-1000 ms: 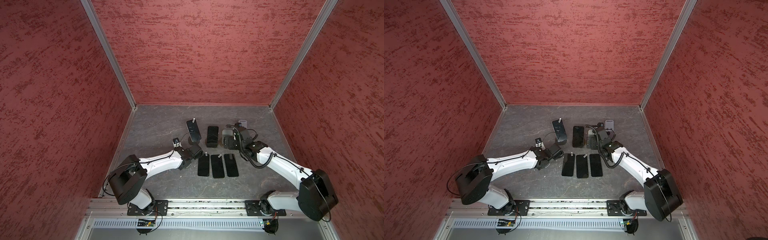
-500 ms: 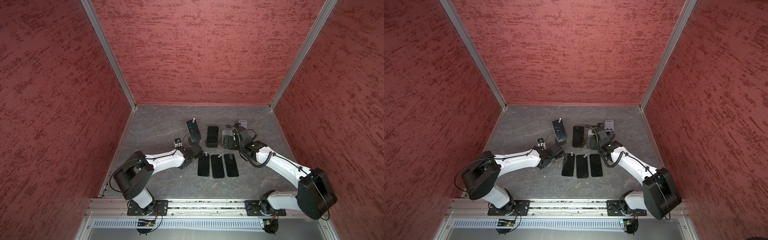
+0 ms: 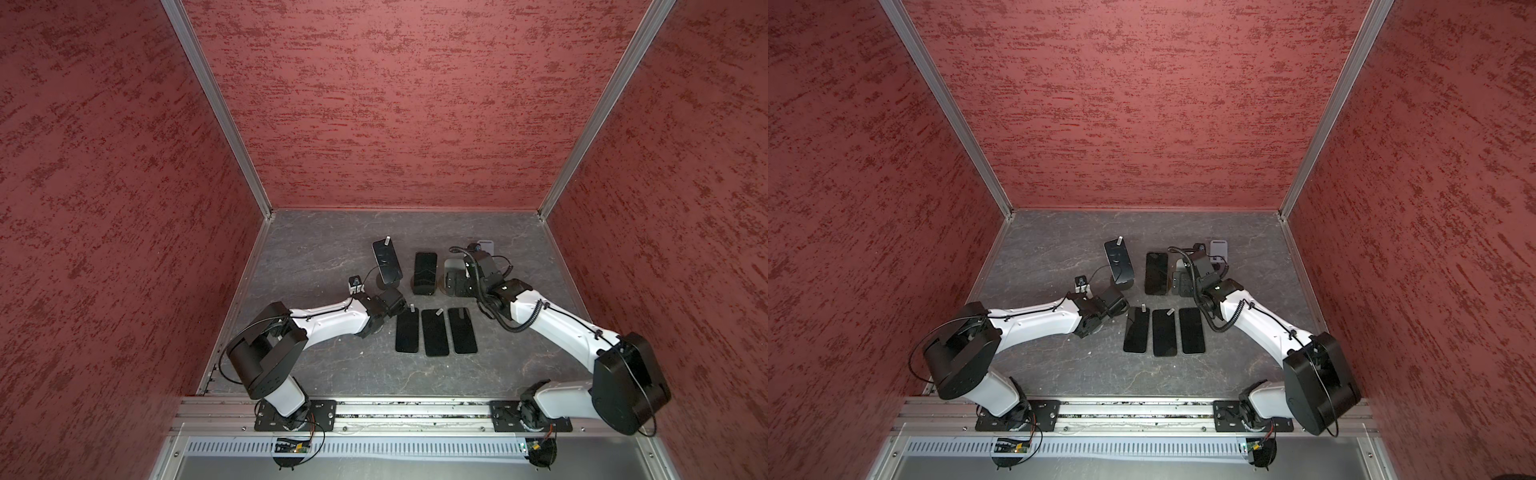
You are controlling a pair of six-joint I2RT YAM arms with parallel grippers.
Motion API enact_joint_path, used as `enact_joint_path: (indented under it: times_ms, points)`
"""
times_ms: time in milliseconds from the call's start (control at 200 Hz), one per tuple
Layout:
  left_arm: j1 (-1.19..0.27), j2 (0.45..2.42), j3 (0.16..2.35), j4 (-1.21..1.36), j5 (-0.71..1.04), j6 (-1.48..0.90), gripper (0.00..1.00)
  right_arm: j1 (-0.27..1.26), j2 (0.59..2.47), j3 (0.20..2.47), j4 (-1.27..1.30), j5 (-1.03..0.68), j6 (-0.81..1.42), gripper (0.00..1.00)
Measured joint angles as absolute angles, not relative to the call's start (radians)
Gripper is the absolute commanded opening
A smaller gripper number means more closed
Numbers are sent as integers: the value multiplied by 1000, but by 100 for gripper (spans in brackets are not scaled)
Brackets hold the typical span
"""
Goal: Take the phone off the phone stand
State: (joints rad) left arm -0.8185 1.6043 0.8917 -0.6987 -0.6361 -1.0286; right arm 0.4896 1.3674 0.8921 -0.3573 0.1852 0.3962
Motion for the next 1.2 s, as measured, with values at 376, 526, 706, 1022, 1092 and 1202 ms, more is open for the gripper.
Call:
enact_joint_path:
  times_ms: [376,526,706,1022,1092,1202]
  points:
    - [-741,1504,892,-685,-635,-923,62,489,1377,905,-357,184,395,99]
    - [-678,1481,901,-654,-620,-845,62,489,1388,913,-355,183,395,99]
    - [-593,1486,950,-600,-589,-744,62,489,1390,913,-355,183,392,99]
    - [-492,1638,1072,-492,-488,-613,62,489,1386,923,-364,184,385,99]
    - [-479,1674,1092,-477,-466,-598,62,489,1382,923,-368,184,385,99]
    - [-463,1722,1117,-458,-434,-583,62,489,1373,923,-375,184,385,99]
